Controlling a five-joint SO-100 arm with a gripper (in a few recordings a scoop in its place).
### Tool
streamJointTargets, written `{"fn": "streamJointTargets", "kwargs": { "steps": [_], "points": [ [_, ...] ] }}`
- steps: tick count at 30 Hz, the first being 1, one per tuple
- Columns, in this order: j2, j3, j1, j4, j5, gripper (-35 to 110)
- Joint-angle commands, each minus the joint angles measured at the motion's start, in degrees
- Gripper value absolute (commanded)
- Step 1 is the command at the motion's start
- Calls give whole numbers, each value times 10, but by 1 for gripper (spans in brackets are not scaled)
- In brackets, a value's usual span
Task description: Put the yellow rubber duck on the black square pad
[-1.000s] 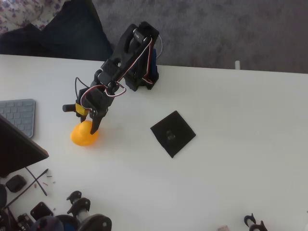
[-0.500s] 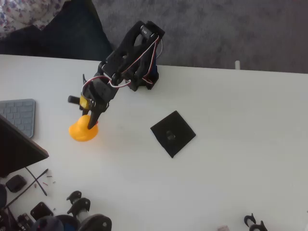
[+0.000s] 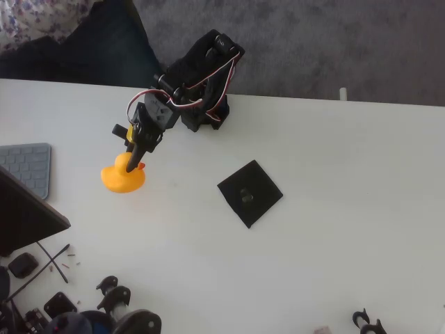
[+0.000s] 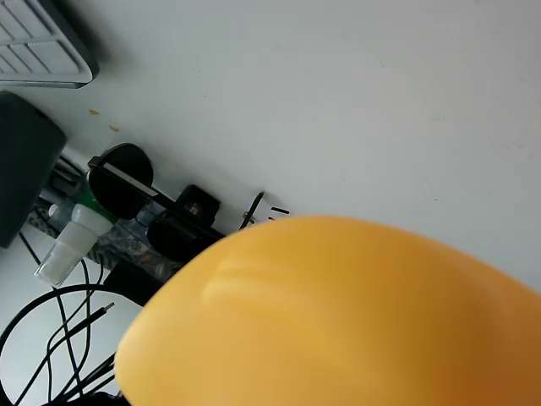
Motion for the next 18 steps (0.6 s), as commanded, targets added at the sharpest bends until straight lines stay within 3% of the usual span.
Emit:
{"fn": "streamJointTargets", "kwargs": {
  "steps": [1,18],
  "points": [
    [23,-8,-5,2,0,13],
    [23,-7,-41,-4,-2,13]
  ]
}}
